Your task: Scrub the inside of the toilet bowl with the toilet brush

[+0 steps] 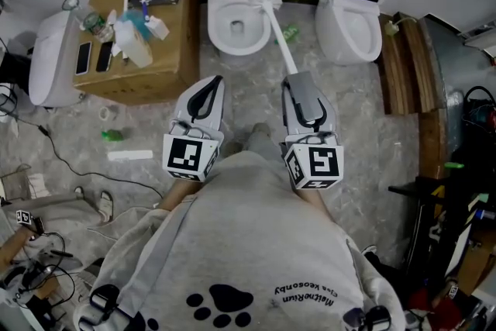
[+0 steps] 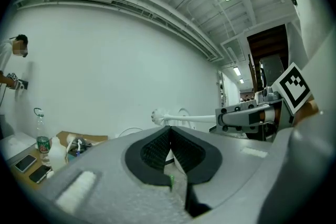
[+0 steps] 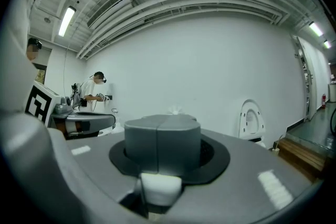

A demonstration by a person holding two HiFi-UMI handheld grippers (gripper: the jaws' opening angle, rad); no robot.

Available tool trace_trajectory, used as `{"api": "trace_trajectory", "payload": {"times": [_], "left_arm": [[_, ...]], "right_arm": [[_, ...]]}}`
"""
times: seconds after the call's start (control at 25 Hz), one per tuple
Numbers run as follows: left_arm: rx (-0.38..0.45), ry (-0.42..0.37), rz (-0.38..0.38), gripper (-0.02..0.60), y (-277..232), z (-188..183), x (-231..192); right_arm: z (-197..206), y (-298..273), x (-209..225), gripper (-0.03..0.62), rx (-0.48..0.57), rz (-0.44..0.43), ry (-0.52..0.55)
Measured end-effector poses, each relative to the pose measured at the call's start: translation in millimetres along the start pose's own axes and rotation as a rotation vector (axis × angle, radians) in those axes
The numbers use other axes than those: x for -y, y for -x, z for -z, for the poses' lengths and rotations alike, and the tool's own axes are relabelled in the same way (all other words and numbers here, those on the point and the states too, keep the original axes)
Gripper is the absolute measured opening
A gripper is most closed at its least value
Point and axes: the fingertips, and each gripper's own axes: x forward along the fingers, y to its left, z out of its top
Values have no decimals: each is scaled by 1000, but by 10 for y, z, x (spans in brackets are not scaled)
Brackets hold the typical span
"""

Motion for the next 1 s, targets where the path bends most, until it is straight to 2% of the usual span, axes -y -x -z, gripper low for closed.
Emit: {"api": "trace_trajectory", "payload": {"times": [0.12, 0.32, 0.56, 1.0], "left_arm": [[12, 21, 16, -3, -31, 13, -36], [9, -4, 49, -3, -66, 32, -47], [1, 6, 18, -3, -194, 109, -308], [-28, 3, 8, -3, -1054, 244, -647]], "right_arm": [[25, -40, -36, 147, -9, -6, 3], [37, -165, -57, 147, -12, -13, -10], [-13, -432, -75, 147, 18, -36, 6], [97, -1292, 375, 147, -21, -47, 4]]}}
